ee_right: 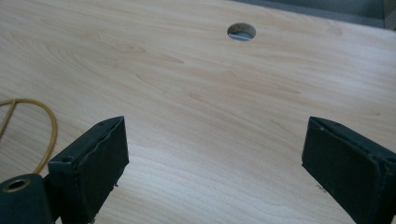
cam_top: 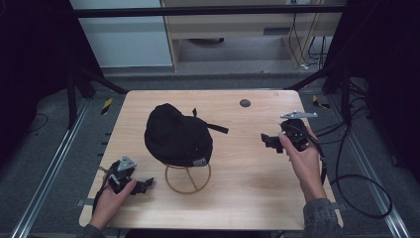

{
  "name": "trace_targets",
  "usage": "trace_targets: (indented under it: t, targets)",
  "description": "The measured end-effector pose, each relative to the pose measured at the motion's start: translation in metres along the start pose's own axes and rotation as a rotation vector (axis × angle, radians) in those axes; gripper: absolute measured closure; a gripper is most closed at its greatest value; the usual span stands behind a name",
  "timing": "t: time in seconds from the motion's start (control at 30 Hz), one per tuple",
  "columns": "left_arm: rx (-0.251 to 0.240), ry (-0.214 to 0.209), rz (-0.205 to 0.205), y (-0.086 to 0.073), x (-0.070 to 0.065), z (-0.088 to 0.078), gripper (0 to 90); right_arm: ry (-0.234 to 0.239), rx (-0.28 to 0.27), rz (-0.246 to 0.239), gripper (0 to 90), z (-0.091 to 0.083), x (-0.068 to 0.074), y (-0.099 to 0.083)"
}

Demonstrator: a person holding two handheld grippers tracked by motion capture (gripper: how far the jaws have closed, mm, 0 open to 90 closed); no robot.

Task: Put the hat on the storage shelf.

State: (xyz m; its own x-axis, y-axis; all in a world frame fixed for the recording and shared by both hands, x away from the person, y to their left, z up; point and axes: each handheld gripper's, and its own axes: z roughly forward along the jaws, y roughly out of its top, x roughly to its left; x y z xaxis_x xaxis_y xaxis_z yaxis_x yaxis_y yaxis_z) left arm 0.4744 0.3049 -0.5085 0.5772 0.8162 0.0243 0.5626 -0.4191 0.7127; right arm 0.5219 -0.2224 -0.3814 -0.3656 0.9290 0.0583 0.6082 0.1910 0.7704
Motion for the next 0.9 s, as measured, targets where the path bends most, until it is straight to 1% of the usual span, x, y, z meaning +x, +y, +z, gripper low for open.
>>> trace_targets:
  t: [0.13, 0.27, 0.33, 0.47, 0.6, 0.67, 0.73, 0.9]
  targets:
    - [0.000, 0.000, -0.001, 0.000, 0.000, 0.000, 0.0, 0.000, 0.027, 0.004, 7.3, 0.011, -0.001, -0.014]
    - [0.000, 0.000, 0.000, 0.000, 0.000, 0.000, 0.0, 0.008, 0.044, 0.000, 7.3, 0.020, 0.000, -0.028]
    - [0.000, 0.000, 0.000, 0.000, 0.000, 0.000, 0.0, 0.019, 0.050, 0.001, 7.2, 0.023, 0.001, -0.034]
    - [0.000, 0.000, 0.000, 0.000, 0.000, 0.000, 0.0, 0.024, 0.061, 0.001, 7.2, 0.029, 0.003, -0.045]
    - [0.000, 0.000, 0.000, 0.000, 0.000, 0.000, 0.0, 0.038, 0.073, 0.005, 7.3, 0.034, 0.005, -0.054]
    - [0.000, 0.001, 0.000, 0.000, 0.000, 0.000, 0.0, 0.034, 0.077, -0.008, 7.2, 0.036, 0.005, -0.058]
    - [0.000, 0.000, 0.000, 0.000, 0.000, 0.000, 0.0, 0.042, 0.089, -0.003, 7.1, 0.038, 0.006, -0.061]
    - [0.000, -0.001, -0.003, 0.000, 0.000, 0.000, 0.0, 0.050, 0.087, -0.009, 7.3, 0.043, 0.011, -0.068]
